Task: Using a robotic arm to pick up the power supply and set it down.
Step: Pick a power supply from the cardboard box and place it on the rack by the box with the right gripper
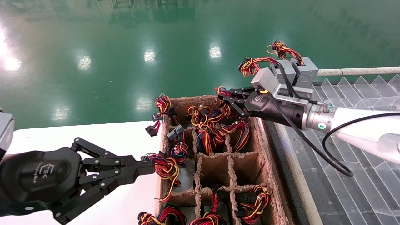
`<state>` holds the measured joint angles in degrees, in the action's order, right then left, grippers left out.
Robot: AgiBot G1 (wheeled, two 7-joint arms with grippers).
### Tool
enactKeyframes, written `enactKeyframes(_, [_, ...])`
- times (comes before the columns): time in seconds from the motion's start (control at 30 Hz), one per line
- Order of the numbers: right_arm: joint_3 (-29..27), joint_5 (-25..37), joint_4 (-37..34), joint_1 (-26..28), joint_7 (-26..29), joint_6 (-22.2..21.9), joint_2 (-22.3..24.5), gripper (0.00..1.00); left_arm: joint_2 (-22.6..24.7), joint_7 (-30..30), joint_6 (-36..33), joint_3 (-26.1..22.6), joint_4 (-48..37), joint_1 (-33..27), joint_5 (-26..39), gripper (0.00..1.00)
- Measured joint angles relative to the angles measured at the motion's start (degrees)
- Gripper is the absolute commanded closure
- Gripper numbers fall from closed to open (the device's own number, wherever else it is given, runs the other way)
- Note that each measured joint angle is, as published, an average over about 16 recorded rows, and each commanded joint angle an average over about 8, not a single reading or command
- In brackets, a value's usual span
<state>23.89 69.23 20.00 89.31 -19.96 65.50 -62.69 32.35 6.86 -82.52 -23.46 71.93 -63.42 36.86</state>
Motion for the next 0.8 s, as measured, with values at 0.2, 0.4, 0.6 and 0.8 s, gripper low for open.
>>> enactKeyframes(0.2, [-0.5,-0.3,5.8,1.4,-0.1,1.1,1.8,1.0,0.0,0.0,0.0,0.0,0.0,0.0,0.0,1.0])
enactKeyframes(0.4, [-1.0,-0.2,13.5,3.1,1.1,0.6,4.2,1.0,0.0,0.0,0.0,0.0,0.0,0.0,0.0,1.0])
enactKeyframes(0.6, [-1.5,0.8,21.7,4.9,3.4,-1.3,6.9,1.0,0.0,0.0,0.0,0.0,0.0,0.0,0.0,1.0])
enactKeyframes(0.8, [-1.8,2.7,29.0,6.4,5.8,-4.3,9.8,1.0,0.0,0.0,0.0,0.0,0.0,0.0,0.0,1.0])
